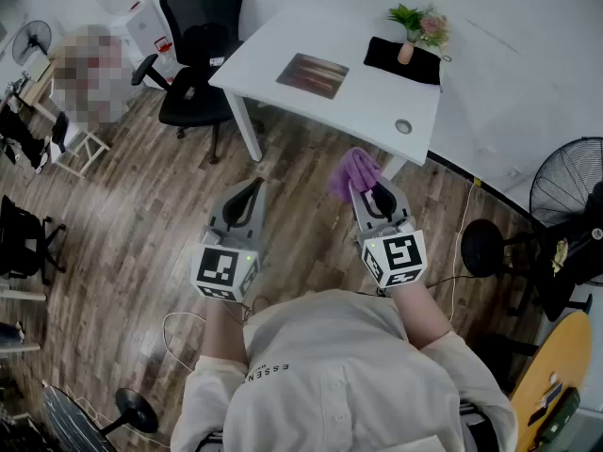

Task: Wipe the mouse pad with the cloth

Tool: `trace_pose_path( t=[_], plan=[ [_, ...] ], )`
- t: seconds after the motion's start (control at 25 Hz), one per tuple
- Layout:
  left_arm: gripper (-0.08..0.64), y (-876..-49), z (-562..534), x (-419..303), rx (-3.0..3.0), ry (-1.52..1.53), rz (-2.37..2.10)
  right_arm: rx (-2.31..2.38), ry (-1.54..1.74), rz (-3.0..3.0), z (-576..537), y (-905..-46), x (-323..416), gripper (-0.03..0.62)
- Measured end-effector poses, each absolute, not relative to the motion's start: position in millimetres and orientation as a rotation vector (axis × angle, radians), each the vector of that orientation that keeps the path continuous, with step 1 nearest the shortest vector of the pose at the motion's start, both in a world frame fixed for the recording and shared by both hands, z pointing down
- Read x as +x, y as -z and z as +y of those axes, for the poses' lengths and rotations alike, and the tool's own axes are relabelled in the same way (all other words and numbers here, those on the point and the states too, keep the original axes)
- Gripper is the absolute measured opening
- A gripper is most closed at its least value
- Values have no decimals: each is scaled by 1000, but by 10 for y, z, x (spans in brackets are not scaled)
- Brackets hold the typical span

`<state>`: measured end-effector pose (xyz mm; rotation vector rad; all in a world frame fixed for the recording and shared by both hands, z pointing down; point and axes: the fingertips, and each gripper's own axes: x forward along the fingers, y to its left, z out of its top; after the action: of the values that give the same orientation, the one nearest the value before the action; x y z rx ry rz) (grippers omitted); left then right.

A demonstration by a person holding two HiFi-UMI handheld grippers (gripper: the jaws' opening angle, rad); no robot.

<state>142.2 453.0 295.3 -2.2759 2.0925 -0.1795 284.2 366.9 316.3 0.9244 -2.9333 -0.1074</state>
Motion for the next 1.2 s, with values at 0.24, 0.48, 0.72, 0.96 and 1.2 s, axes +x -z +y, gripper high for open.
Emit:
trace_pose_path(
  t=[0.24, 0.48, 0.72, 0.96, 1.2],
  plan=[
    [2, -2958, 4486, 1334, -2272, 187, 2098, 913, 98, -2937, 3629, -3169, 2739, 89],
    [3, -2970, 4467, 1181, -2277, 155, 2120, 916, 82, -2945, 3598, -3136, 2616, 91],
    [2, -3161, 4450, 1104, -2304, 163, 2141, 915, 6, -2883, 3525, -3382, 2547, 91],
    [2, -3362, 4366, 867, -2293, 155, 2218, 876, -75, -2868, 3295, -3595, 2310, 91],
    [2, -3390, 3974, 446, -2236, 151, 2295, 779, -76, -2896, 2844, -3645, 1800, 91]
  ],
)
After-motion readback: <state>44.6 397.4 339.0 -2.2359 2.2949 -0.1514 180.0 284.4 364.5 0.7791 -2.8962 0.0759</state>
